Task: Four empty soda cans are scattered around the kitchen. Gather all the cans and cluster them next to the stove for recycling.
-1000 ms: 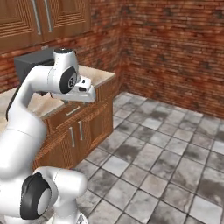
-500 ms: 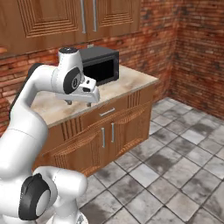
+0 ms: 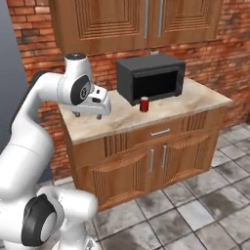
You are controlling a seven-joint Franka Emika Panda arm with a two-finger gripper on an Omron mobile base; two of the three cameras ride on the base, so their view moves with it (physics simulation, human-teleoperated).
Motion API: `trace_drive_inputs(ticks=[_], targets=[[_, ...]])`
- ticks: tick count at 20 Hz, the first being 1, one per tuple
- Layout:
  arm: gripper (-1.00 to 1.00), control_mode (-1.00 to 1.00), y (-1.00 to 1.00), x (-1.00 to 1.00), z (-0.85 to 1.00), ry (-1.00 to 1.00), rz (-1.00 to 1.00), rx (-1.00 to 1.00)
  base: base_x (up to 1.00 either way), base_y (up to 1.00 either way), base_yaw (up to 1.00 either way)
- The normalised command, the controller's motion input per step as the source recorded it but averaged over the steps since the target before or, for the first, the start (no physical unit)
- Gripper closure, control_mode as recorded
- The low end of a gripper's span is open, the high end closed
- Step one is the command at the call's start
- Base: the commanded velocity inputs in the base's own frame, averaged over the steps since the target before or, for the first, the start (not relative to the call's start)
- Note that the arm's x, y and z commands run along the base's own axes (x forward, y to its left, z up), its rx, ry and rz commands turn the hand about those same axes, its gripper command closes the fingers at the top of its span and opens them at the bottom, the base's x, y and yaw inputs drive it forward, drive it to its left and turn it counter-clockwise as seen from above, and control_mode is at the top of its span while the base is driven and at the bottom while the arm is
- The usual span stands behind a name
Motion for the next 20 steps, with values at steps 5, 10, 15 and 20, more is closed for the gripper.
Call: trace_drive_inputs(ticks=[5, 10, 15, 20], targets=[[-1.00, 1.00, 0.00, 0.00, 0.00, 0.00, 0.00, 0.00, 0.29, -0.13, 0.45], [-1.00, 1.00, 0.00, 0.00, 0.00, 0.00, 0.00, 0.00, 0.27, -0.29, 0.38], [-1.00, 1.00, 0.00, 0.00, 0.00, 0.00, 0.00, 0.00, 0.08, -0.74, 0.23], [-1.00, 1.00, 0.00, 0.00, 0.00, 0.00, 0.00, 0.00, 0.06, -0.90, 0.19]])
